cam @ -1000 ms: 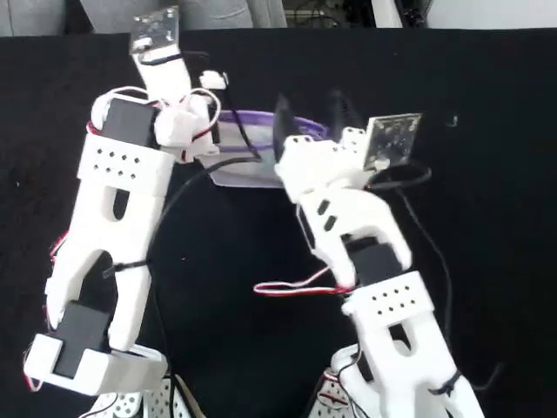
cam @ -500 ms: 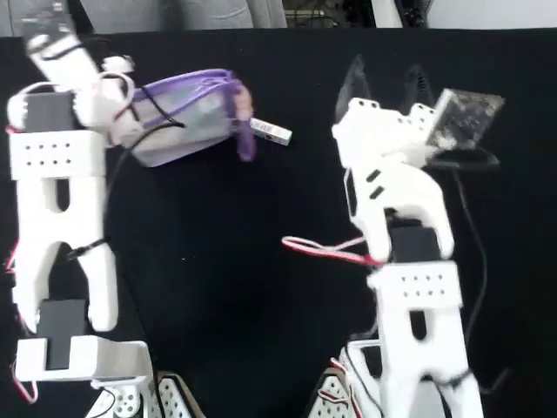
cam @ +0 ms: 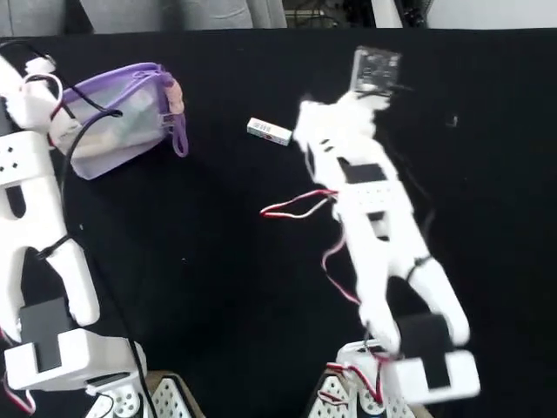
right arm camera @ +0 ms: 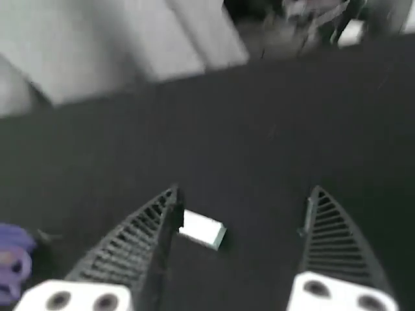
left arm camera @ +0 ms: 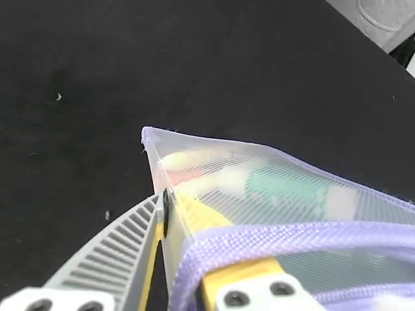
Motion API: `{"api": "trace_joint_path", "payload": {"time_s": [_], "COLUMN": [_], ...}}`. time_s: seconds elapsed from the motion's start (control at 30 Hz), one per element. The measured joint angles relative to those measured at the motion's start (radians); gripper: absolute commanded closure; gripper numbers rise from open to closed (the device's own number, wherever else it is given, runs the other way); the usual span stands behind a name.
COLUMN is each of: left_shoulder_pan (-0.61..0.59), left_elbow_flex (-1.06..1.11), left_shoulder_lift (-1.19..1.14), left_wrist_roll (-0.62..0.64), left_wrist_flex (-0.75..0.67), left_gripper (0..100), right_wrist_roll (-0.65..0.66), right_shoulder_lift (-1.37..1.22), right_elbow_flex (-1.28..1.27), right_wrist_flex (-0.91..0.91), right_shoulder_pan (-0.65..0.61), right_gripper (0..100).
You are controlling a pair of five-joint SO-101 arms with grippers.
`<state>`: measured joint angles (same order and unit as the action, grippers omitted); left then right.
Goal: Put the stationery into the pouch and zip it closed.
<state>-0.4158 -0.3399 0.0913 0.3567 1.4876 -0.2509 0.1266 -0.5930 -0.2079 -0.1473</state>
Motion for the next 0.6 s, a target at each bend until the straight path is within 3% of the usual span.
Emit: {"api": "trace_joint_path", "payload": {"time_s": [0.2,0.37,0.47,0.6], "left_shoulder_pan": [-0.018,-0.029,-0.029,-0.031], "left_elbow_flex": [-0.012,-0.012,-0.012,-0.012], "left_shoulder_lift": [0.0,0.0,0.0,0.0], "left_wrist_roll": [0.0,0.0,0.0,0.0], "left_wrist_flex": [-0.009,-0.015,-0.015,-0.015], "left_gripper": [97,97,97,97], "right_wrist_roll": [0.109,0.279,0.387,0.437], "right_shoulder_lift": [-0.167,-0.267,-0.305,-0.376], "right_elbow_flex": [0.037,0.037,0.041,0.115], "right_wrist_flex": [0.0,0.0,0.002,-0.014], "right_shoulder_pan": [-0.06,-0.137,-0.144,-0.143], "right_gripper": [71.2,71.2,71.2,71.2]}}
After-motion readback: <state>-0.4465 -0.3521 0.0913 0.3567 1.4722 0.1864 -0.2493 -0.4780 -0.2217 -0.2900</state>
